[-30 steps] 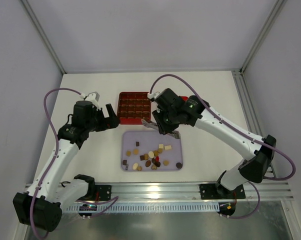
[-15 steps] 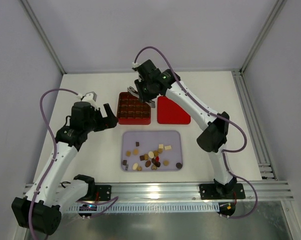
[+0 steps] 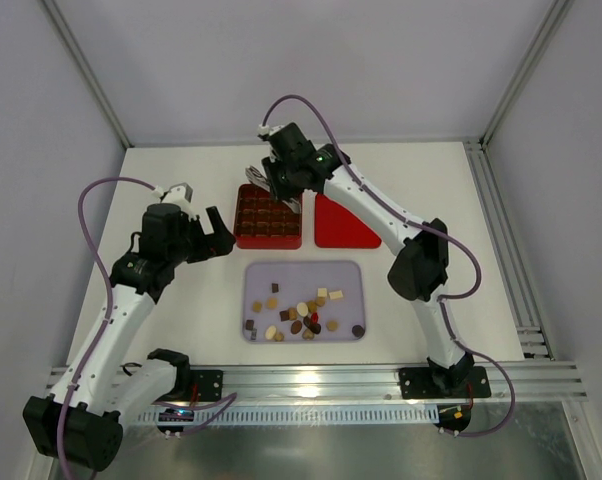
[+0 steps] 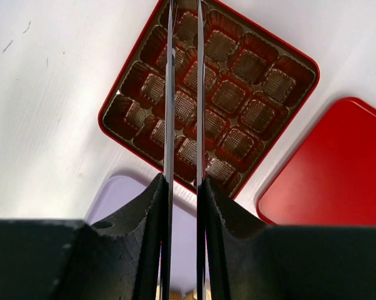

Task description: Pack the chocolate

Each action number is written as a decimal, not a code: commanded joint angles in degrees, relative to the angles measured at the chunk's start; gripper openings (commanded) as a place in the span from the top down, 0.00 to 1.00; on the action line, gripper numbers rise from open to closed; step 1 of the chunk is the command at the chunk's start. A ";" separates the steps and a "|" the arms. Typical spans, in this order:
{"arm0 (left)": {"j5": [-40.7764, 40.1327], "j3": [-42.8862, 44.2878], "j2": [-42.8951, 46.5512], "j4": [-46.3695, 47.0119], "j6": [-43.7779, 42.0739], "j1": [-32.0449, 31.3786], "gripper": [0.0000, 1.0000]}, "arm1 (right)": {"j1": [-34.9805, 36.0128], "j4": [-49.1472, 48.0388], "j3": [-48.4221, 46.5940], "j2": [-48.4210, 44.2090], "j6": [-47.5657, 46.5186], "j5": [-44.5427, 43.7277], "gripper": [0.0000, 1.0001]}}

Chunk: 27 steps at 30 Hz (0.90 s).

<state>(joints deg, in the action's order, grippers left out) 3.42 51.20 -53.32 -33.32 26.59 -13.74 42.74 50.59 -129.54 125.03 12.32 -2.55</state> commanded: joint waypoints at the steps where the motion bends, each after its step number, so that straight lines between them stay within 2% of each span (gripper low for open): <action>1: -1.05 1.53 0.85 0.54 -0.22 0.11 0.00 | 0.94 -4.97 -0.54 1.26 -0.45 0.26 0.80; 22: -0.96 1.45 0.50 0.45 -0.22 0.11 0.00 | 2.17 -8.14 3.06 3.99 -0.54 -0.88 0.80; 27: -0.78 1.53 0.32 0.45 -0.31 0.11 0.00 | 2.17 -8.05 3.41 3.73 -0.63 -1.67 0.71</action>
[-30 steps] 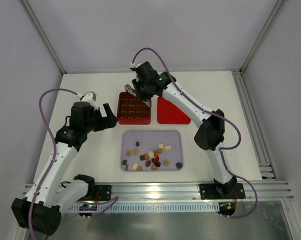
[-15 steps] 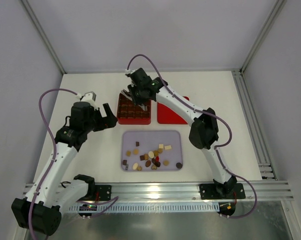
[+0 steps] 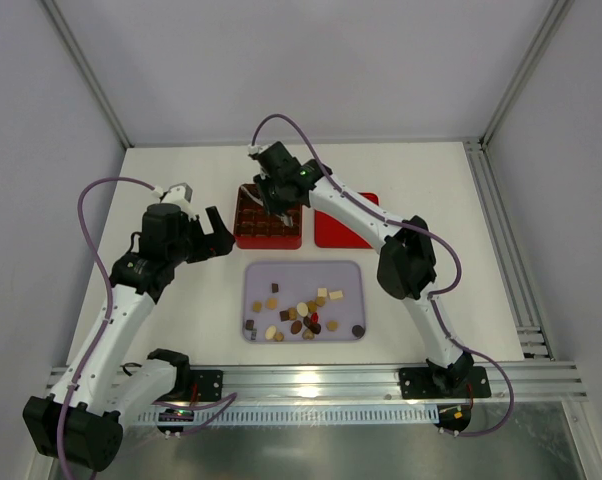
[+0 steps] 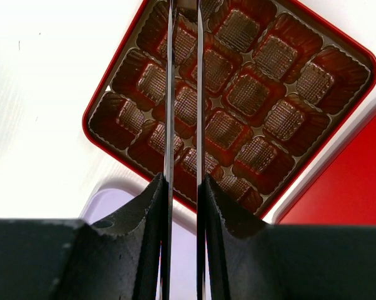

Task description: Pack the chocolate

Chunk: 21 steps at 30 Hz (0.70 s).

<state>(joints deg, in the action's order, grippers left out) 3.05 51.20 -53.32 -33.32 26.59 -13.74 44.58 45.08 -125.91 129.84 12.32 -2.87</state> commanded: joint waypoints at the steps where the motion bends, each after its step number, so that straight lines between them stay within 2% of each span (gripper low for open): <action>1: -0.41 1.53 0.32 0.45 -0.22 0.11 0.00 | 0.33 -2.54 -0.13 -0.99 -0.63 -1.43 0.70; 12: -0.32 1.45 0.23 0.45 -0.31 0.11 0.00 | 0.33 -2.80 -0.57 -1.61 -0.45 -1.26 0.58; 21: -0.41 1.45 0.23 0.45 -0.40 0.11 0.00 | 0.34 -2.81 -1.44 -3.63 -0.63 -2.66 0.58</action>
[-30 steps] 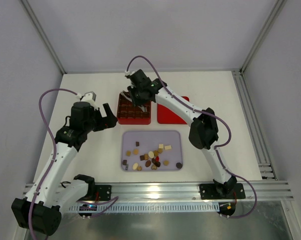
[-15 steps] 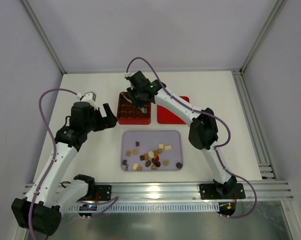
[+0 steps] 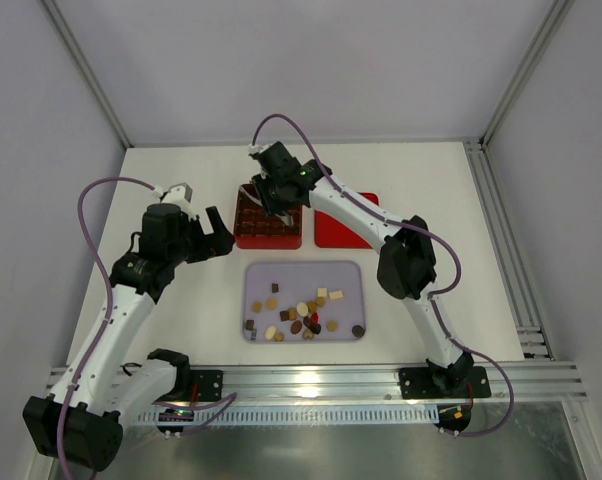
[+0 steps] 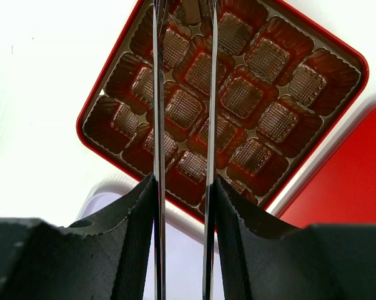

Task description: Pack the chocolate

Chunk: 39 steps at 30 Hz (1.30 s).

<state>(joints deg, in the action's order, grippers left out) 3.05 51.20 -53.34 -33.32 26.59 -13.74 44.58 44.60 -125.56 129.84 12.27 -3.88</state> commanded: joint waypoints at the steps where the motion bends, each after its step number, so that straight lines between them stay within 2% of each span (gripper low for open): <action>1: -0.41 1.36 0.17 0.45 -0.31 0.11 0.00 | 0.33 -2.32 -1.97 -3.98 -0.76 -1.92 0.58; 10: -0.41 1.36 0.17 0.36 -0.31 0.03 0.00 | 0.33 -2.06 -1.45 -9.60 -0.58 -3.94 0.58; 15: -0.68 1.45 0.26 0.36 -0.31 0.11 0.00 | 0.25 1.45 1.36 -14.08 1.43 -4.47 0.59; 21: -0.85 1.45 0.08 0.36 -0.31 0.11 0.00 | 3.05 6.20 13.92 -25.32 5.83 -5.43 0.59; 23: -0.76 1.45 0.17 0.27 -0.40 0.11 0.00 | 4.02 6.55 21.12 -30.86 8.36 -4.39 0.59; 25: -0.85 1.45 0.26 0.27 -0.31 0.11 0.00 | 6.48 5.16 29.44 -36.38 10.39 -3.51 0.59; 30: -0.85 1.36 0.26 0.27 -0.40 0.11 0.00 | 14.55 4.71 41.77 -42.29 17.95 -3.42 0.59; 35: -0.76 1.45 0.26 0.27 -0.40 0.11 0.00 | 20.18 4.62 45.31 -42.13 22.61 -3.85 0.59; 39: -0.68 1.36 0.43 0.27 -0.22 0.11 0.00 | 22.13 5.06 45.92 -40.63 24.55 -5.87 0.59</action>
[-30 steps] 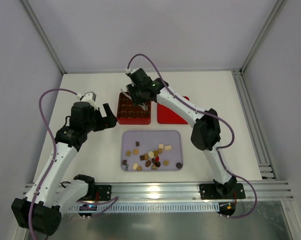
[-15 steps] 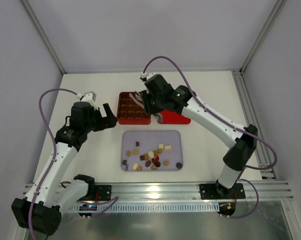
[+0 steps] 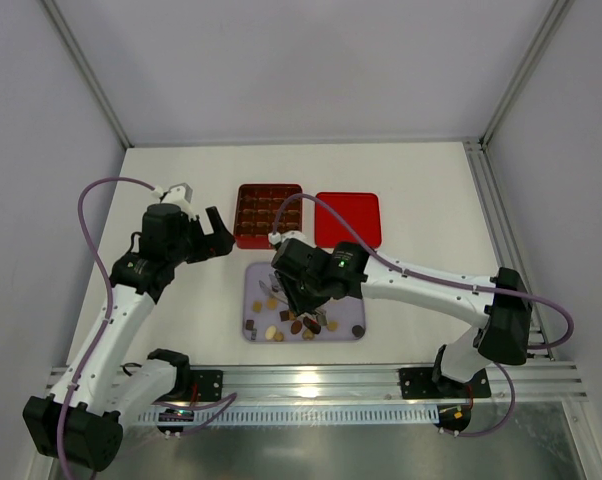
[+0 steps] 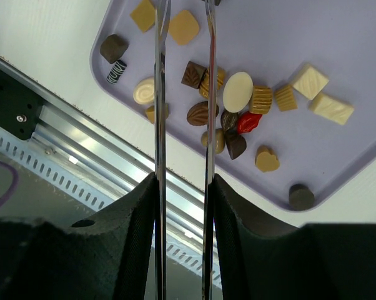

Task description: Pack the chocolate

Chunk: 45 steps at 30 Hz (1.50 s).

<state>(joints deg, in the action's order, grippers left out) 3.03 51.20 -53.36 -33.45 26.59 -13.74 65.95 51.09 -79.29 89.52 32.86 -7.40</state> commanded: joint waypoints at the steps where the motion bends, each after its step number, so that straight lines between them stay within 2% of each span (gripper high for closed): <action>1: -0.65 1.36 0.45 0.32 -0.31 0.03 0.00 | 0.93 -1.43 -0.26 -0.22 4.31 -2.44 0.59; 10: -0.57 1.36 0.45 0.32 -0.31 0.03 0.00 | 1.11 -1.69 1.76 -0.04 5.72 -4.91 0.59; 35: -0.65 1.36 0.81 0.23 -0.48 0.11 0.00 | -0.21 -4.51 2.91 3.21 5.37 -3.76 0.58; 45: -0.65 1.36 0.81 0.23 -0.40 0.11 0.00 | -0.83 -4.86 2.82 3.47 3.88 -2.71 0.72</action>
<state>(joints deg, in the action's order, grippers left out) 3.01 51.20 -53.34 -33.71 26.57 -13.74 65.12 47.99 -76.49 93.17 37.36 -10.00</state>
